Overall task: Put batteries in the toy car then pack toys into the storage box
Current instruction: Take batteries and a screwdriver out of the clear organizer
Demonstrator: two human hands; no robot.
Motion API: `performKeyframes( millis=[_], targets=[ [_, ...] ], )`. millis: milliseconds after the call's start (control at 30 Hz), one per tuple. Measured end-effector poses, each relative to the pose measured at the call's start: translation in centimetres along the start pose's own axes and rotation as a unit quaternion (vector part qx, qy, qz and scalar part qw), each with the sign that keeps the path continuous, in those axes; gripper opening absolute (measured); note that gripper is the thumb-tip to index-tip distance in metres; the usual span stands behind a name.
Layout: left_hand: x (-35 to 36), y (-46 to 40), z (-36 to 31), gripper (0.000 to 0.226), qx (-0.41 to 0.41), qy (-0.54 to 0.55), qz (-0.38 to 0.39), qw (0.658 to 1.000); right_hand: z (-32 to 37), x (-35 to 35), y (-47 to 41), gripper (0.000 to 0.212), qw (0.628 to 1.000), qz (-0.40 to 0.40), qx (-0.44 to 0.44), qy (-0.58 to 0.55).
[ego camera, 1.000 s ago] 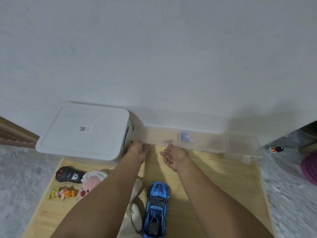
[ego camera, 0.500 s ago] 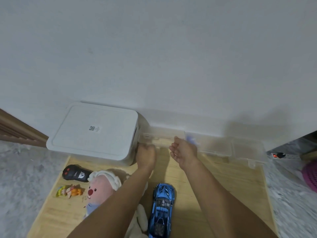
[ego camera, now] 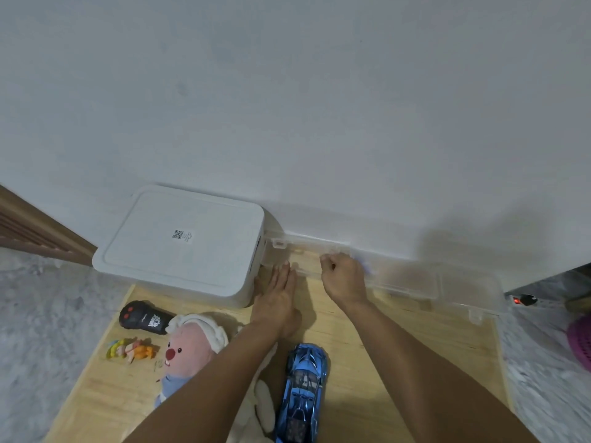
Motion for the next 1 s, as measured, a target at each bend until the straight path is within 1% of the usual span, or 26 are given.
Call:
performKeyframes(
  millis=[33,100,167,233,267,333,433,567,700,800,1000],
  targets=[
    [0.0,0.0,0.1,0.086,0.003,-0.003,-0.001,1.0,0.2,0.0,-0.2,0.027,0.999,0.016,-0.033,0.027],
    [0.1,0.1,0.3,0.086,0.009,-0.002,-0.002,1.0,0.7,0.2,-0.4,0.04,0.992,0.077,-0.079,0.065],
    [0.1,0.1,0.4,0.086,0.014,-0.002,-0.002,1.0,1.0,0.5,-0.5,0.045,0.978,0.161,-0.086,0.099],
    [0.0,0.1,0.4,0.086,0.017,-0.004,0.003,1.0,1.2,1.0,-0.5,0.045,0.954,0.243,-0.088,0.154],
    [0.0,0.1,0.4,0.086,0.016,-0.003,0.006,1.0,1.5,1.1,-0.4,0.045,0.941,0.269,-0.095,0.183],
    [0.0,-0.1,0.4,0.086,0.014,0.003,0.011,1.0,2.0,1.3,-0.5,0.046,0.919,0.296,-0.111,0.236],
    [-0.1,-0.2,0.3,0.087,0.01,0.0,0.018,1.0,2.4,1.6,-0.7,0.045,0.896,0.317,-0.125,0.286],
    [-0.3,-0.3,0.1,0.086,0.005,-0.001,0.024,1.0,2.5,1.7,-1.0,0.043,0.882,0.33,-0.134,0.307],
    [-0.3,-0.3,0.0,0.085,0.004,-0.007,0.026,1.0,2.4,1.9,-1.0,0.033,0.869,0.335,-0.164,0.326],
    [-0.3,-0.4,0.0,0.086,0.002,-0.004,0.028,1.0,2.4,1.9,-0.7,0.035,0.868,0.322,-0.188,0.328],
    [-0.5,-0.4,-0.2,0.086,0.001,-0.002,0.033,0.999,2.1,2.0,-0.9,0.039,0.879,0.321,-0.182,0.302]
  ],
)
Point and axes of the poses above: each hand's wrist, its own y-axis away from the middle knuckle, its own x-axis out of the palm, z = x × y, the point moved 4 cm from there along -y, towards the middle knuckle, and after that the axes turned 15 degrees about -z, right-handed, at the moved point
